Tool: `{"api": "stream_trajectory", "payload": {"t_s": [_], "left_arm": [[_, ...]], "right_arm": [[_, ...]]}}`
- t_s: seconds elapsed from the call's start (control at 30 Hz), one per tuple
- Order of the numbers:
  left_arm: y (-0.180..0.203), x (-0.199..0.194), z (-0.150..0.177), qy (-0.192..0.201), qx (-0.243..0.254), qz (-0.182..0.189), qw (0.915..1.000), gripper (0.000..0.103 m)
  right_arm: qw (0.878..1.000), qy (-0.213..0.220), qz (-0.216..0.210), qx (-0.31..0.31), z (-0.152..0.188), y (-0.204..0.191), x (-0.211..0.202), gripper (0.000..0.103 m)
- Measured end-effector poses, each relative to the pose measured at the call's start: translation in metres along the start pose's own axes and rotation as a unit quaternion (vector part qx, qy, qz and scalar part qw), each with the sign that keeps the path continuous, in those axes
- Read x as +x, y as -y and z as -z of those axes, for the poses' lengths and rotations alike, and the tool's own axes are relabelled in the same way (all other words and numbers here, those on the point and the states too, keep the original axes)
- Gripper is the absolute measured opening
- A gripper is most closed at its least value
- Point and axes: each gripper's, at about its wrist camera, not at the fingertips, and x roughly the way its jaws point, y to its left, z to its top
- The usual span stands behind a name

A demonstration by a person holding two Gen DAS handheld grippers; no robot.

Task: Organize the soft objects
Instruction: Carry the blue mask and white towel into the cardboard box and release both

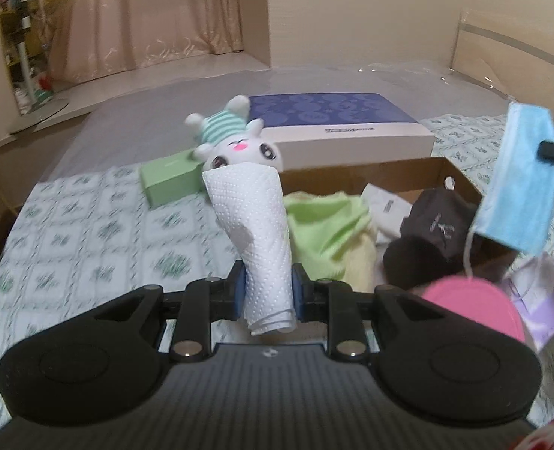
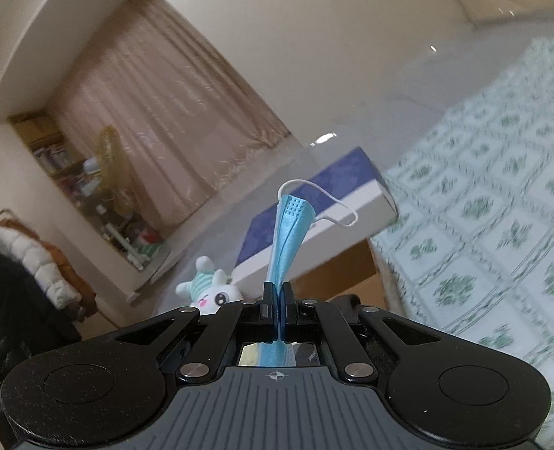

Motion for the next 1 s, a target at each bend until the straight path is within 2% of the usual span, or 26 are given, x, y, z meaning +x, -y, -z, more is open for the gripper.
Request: {"api": "stream_trajectory", "payload": {"t_s": [0.27,0.4,0.5,0.53,0.57,0.63,0.7,0.77,0.83,0.9,1.0], "left_arm": [[0.006,0.04,-0.02,0.0,0.002,0.021,0.9998,0.023],[0.006,0.05,-0.02,-0.003,0.0,0.027,0.9996,0.023],[0.008,0.057,-0.018,-0.007,0.0,0.033,0.9994,0.023],[0.008,0.058,-0.018,-0.008,0.0,0.035,0.9994,0.023],[0.008,0.059,-0.017,-0.009,-0.001,0.038,0.9992,0.023],[0.009,0.062,-0.017,-0.011,0.0,0.044,0.999,0.023],[0.011,0.063,-0.017,-0.012,0.005,0.047,0.9988,0.023],[0.013,0.064,-0.018,-0.012,0.011,0.048,0.9987,0.023],[0.015,0.063,-0.02,-0.013,0.016,0.052,0.9984,0.023],[0.018,0.064,-0.022,-0.014,0.023,0.055,0.9981,0.023],[0.025,0.066,-0.026,-0.017,0.038,0.066,0.997,0.023]], "right_arm": [[0.995,0.017,0.01,0.101,0.004,0.014,0.056,0.001],[0.981,0.038,-0.005,0.191,0.013,0.029,0.072,0.002],[0.967,0.024,0.026,0.251,0.022,0.043,0.086,0.002],[0.965,0.007,0.04,0.257,0.023,0.046,0.091,0.007],[0.965,-0.023,0.057,0.255,0.023,0.049,0.097,0.028],[0.964,-0.068,0.063,0.248,0.024,0.054,0.102,0.055],[0.972,-0.077,0.061,0.215,0.02,0.054,0.097,0.055],[0.984,-0.088,0.06,0.143,0.011,0.048,0.09,0.055],[0.99,-0.105,0.072,0.06,0.002,0.039,0.085,0.055],[0.988,-0.127,0.089,-0.025,-0.004,0.029,0.081,0.055],[0.969,-0.141,0.121,-0.163,0.0,0.012,0.076,0.05]]}}
